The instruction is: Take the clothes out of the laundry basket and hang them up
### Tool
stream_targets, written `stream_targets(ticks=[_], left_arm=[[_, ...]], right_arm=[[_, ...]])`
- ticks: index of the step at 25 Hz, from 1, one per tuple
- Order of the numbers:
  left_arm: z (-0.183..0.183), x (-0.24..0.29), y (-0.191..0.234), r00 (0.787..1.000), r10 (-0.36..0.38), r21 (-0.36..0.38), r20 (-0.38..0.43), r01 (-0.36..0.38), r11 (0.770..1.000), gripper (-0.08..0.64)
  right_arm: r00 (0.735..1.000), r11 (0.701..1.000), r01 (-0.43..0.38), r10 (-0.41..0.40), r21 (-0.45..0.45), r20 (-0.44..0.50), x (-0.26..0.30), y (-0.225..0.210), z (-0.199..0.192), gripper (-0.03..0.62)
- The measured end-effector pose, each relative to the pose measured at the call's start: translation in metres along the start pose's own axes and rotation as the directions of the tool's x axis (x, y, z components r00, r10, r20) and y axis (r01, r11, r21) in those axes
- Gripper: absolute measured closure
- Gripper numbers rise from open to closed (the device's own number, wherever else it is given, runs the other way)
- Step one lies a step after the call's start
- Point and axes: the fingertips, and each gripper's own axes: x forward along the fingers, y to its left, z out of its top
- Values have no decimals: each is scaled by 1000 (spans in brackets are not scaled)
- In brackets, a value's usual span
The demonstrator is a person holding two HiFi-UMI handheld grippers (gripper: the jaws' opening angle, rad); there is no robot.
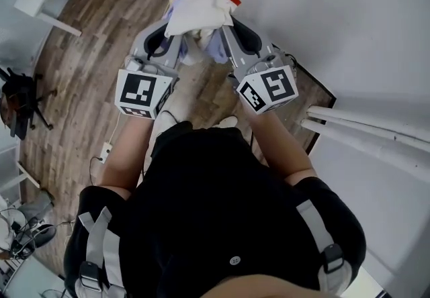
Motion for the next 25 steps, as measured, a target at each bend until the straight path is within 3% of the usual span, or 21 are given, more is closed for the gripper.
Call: stream_targets(ticks=[7,14,25], left_arm=[[-12,-53,125,1000,12,6,13,-12,1000,534],[-26,-67,221,1000,2,19,-4,-2,1000,532],[-47,-3,299,1000,-3,22,-17,3,1000,532]], right_arm=[[1000,1000,1,-1,-1,-9,102,84,-19,552],[999,999,26,-25,24,-34,189,122,-44,551],[998,999,34,-32,29,-58,269,85,-66,551]])
